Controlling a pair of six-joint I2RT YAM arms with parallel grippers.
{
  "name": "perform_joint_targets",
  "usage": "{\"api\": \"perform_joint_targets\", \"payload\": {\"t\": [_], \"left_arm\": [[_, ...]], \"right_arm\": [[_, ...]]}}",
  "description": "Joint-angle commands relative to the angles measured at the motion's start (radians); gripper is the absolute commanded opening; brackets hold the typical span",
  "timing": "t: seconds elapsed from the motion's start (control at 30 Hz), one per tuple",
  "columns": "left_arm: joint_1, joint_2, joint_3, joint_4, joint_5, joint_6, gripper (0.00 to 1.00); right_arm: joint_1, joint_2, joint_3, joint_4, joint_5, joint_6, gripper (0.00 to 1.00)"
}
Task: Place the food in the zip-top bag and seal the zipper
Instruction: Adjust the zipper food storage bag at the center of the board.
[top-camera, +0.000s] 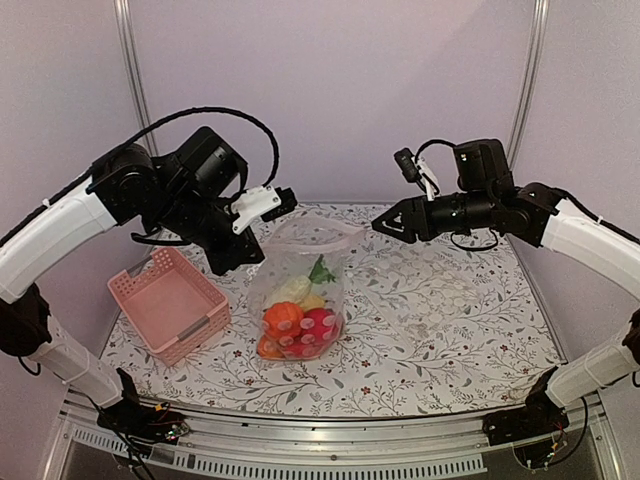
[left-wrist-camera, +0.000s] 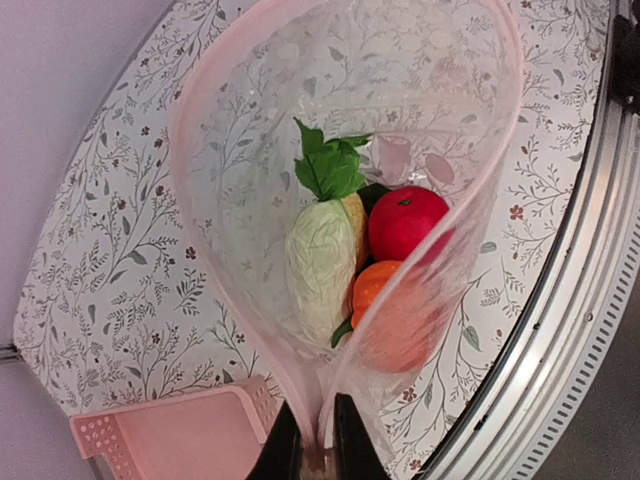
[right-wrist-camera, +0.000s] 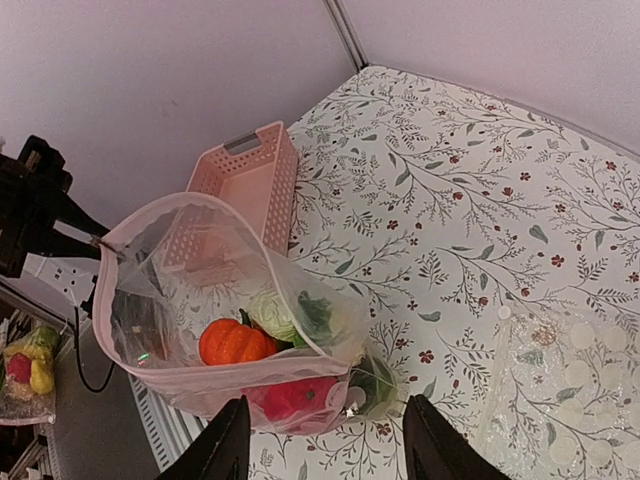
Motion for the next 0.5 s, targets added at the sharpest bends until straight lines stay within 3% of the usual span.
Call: {"api": "perform_joint_targets", "payload": {"t": [0.0, 0.47], "left_arm": [[0.016, -0.028, -0.022, -0.016, -0.004, 0.010, 0.00], [0.025, -0.037, -0.031, -0.016, 0.001, 0.015, 0.00]], "right_arm": [[0.004, -0.025, -0.014, -0.013, -0.120, -0.156, 0.53], [-0.007, 0.119, 0.004, 0.046, -0.232, -0.222, 0.47]]}}
